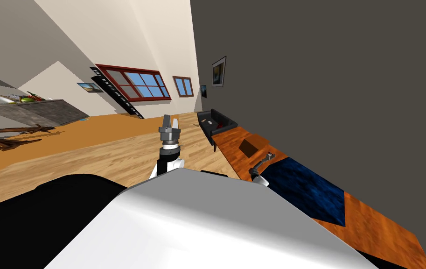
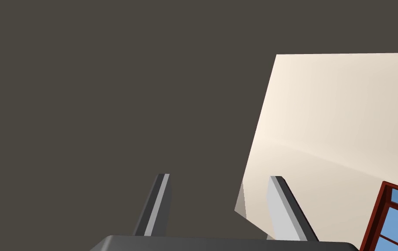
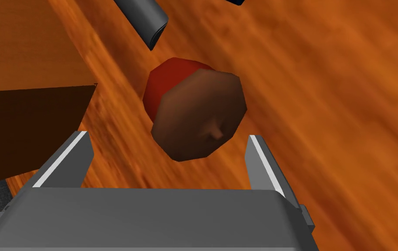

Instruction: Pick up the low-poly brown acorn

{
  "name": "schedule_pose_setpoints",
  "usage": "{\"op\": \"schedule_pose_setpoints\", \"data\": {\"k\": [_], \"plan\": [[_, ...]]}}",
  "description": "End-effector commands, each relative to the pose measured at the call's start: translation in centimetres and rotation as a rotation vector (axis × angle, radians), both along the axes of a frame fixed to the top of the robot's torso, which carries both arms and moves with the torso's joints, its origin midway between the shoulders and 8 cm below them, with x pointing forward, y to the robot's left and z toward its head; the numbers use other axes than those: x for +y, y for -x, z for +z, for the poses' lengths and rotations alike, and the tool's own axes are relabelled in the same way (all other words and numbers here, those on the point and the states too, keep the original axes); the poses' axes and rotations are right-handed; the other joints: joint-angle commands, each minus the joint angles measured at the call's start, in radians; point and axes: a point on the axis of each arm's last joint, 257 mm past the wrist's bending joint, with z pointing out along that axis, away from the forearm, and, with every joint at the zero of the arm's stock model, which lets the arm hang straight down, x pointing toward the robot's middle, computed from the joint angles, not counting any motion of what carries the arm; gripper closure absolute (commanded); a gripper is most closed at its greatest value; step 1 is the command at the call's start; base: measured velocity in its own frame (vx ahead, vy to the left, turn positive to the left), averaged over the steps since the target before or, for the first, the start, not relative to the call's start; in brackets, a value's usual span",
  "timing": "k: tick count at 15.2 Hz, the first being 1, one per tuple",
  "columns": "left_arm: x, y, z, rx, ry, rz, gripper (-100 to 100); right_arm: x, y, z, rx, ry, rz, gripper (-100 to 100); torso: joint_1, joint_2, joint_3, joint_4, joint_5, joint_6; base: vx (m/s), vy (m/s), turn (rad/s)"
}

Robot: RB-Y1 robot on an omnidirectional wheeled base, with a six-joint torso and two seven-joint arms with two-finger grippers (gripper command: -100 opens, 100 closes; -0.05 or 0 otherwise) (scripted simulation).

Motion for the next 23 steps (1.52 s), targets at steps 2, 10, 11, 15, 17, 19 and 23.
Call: {"op": "schedule_pose_setpoints", "data": {"k": [2,10,11,15,17,19,23], "plan": [[0.0,0.0,0.0,0.000,0.000,0.000,0,0.0,0.6,-0.5,0.001,-0.028,-0.032,-100,0.000,0.000,0.000,0.000,0.000,0.000,0.009,-0.007,0.049],[0.0,0.0,0.0,0.000,0.000,0.000,0,1.1,1.4,-1.6,-0.008,-0.088,-0.088,-100,0.000,0.000,0.000,0.000,0.000,0.000,0.012,-0.013,0.019],[0.0,0.0,0.0,0.000,0.000,0.000,0,1.1,1.4,-1.5,-0.007,-0.087,-0.086,-100,-0.001,0.000,0.000,0.000,0.000,0.000,0.020,-0.042,-0.059],[0.0,0.0,0.0,0.000,0.000,0.000,0,2.3,1.2,-1.8,-0.009,-0.089,-0.077,-100,-0.004,-0.001,-0.001,0.000,-0.001,0.000,0.025,-0.055,-0.030],[0.0,0.0,0.0,0.000,0.000,0.000,0,3.4,1.2,-2.1,-0.026,-0.121,-0.106,-100,-0.002,-0.001,-0.001,0.000,-0.001,0.000,0.025,-0.041,-0.047],[0.0,0.0,0.0,0.000,0.000,0.000,0,3.4,1.2,-2.0,-0.016,-0.102,-0.083,-100,-0.002,-0.001,-0.001,0.000,-0.001,0.000,0.017,-0.026,-0.015],[0.0,0.0,0.0,0.000,0.000,0.000,0,4.4,1.1,-2.2,-0.010,-0.092,-0.060,-100,-0.001,0.000,0.000,0.000,0.000,0.000,0.007,-0.020,-0.030]]}}
